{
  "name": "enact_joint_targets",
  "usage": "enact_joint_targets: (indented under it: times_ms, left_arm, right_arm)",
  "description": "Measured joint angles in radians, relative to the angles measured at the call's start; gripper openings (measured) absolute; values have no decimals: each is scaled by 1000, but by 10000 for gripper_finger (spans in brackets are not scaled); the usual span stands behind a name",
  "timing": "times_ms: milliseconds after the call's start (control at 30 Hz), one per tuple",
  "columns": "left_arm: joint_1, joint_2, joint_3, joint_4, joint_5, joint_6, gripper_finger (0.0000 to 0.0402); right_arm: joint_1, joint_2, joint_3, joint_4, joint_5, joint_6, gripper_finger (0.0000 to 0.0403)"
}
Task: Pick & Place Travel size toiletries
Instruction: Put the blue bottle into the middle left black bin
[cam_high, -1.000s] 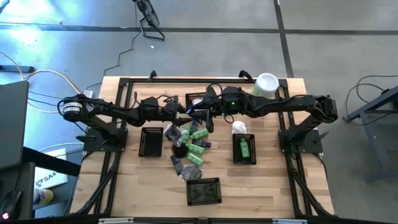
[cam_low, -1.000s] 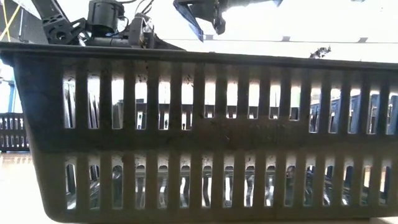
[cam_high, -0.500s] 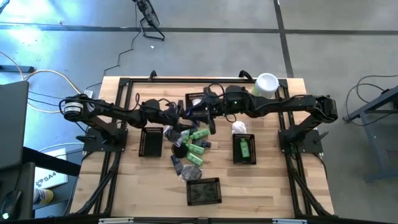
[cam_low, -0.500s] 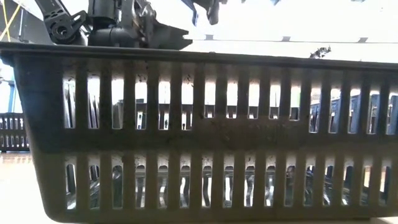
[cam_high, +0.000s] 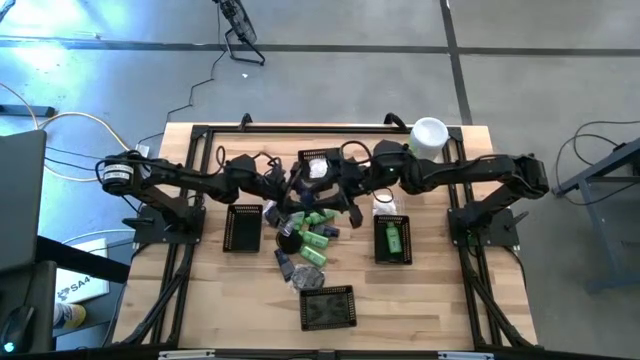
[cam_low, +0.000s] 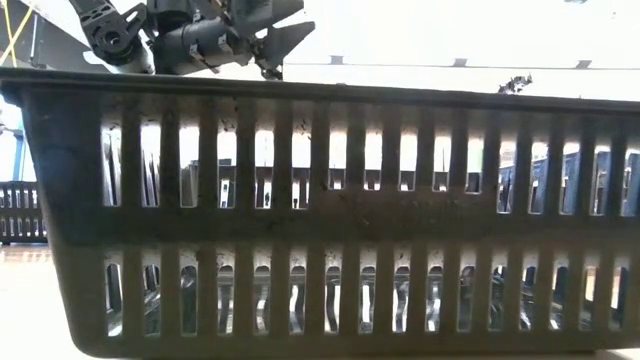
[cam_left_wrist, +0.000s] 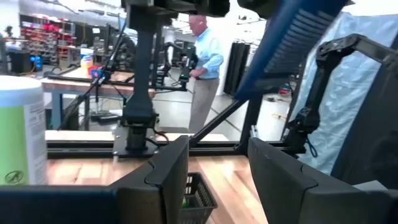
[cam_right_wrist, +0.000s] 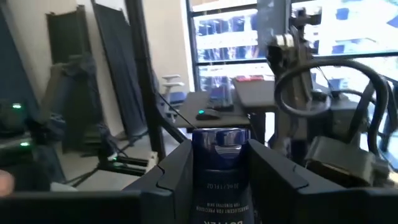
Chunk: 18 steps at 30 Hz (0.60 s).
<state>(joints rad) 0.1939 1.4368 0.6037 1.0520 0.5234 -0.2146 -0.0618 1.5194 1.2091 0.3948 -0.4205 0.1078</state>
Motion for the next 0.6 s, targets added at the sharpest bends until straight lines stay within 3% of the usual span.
enact_joint_targets:
  times_ms: [333, 600]
  left_arm:
    - [-22, 0, 0, 48, 61, 92, 161]
    - [-31, 16, 50, 19, 15, 114, 161]
  right_arm:
    - [17, -1, 0, 7, -4, 0, 125]
    - [23, -1, 0, 14, -1, 0, 131]
